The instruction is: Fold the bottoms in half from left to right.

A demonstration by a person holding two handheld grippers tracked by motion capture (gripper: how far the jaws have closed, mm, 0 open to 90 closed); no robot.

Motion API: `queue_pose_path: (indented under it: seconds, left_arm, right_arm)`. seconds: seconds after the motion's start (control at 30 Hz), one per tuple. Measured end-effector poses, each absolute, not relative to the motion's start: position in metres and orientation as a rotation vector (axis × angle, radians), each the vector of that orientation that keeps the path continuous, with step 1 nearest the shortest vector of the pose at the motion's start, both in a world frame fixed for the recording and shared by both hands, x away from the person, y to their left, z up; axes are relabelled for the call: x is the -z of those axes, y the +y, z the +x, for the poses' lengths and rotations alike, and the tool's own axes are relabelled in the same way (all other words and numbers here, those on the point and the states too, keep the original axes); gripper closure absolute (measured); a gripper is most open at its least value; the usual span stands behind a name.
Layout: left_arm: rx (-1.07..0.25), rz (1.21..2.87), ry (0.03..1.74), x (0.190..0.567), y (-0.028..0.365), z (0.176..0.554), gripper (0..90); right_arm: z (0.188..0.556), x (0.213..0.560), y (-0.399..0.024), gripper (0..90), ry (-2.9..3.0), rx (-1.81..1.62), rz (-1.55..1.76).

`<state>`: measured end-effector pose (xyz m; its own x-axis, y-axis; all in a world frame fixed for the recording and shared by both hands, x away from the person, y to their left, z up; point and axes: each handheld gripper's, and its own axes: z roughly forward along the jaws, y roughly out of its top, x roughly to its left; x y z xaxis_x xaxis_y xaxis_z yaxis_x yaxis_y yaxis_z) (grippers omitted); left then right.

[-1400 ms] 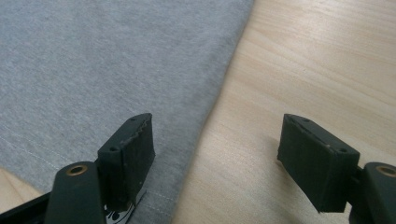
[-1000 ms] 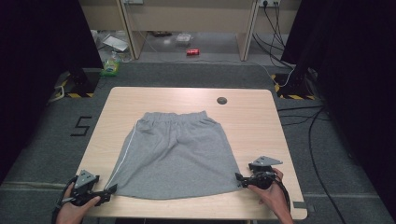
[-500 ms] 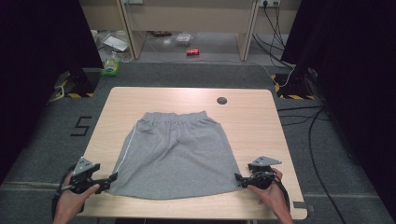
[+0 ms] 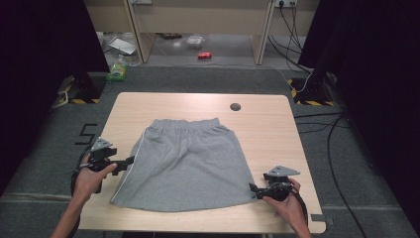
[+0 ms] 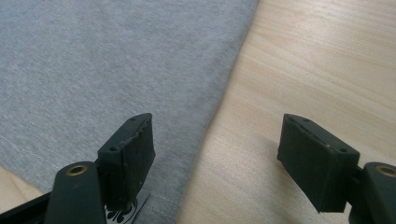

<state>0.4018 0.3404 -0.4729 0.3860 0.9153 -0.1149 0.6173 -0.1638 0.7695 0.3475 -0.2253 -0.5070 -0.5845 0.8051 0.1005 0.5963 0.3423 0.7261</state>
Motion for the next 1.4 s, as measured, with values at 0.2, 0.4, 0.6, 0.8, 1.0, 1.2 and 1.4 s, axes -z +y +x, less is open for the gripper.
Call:
queue_pose_path:
  seconds: [0.2,0.4,0.6,0.8,1.0,1.2,1.4]
  left_arm:
    - [-0.484,1.853,1.346,0.472,0.338,0.436,16.4]
    - [-0.514,1.878,1.349,0.471,0.322,0.471,20.0]
    - [-0.520,1.887,1.359,0.473,0.313,0.491,23.8]
    - [-0.522,1.895,1.380,0.478,0.308,0.508,27.5]
    - [-0.527,1.897,1.404,0.483,0.308,0.526,29.9]
    - [-0.514,1.906,1.410,0.486,0.304,0.541,34.3]
    - [-0.509,1.925,1.416,0.491,0.295,0.553,37.6]
  right_arm:
    - [0.347,0.507,-0.225,27.2,2.335,-1.083,1.256]
    - [0.348,0.508,-0.227,27.2,2.337,-1.088,1.253]
    - [0.348,0.508,-0.226,27.2,2.343,-1.087,1.243]
    - [0.347,0.508,-0.226,27.3,2.341,-1.091,1.249]
    - [0.347,0.509,-0.226,27.3,2.347,-1.094,1.240]
    - [0.348,0.509,-0.225,27.5,2.354,-1.093,1.234]
    - [0.347,0.509,-0.224,27.5,2.359,-1.093,1.240]
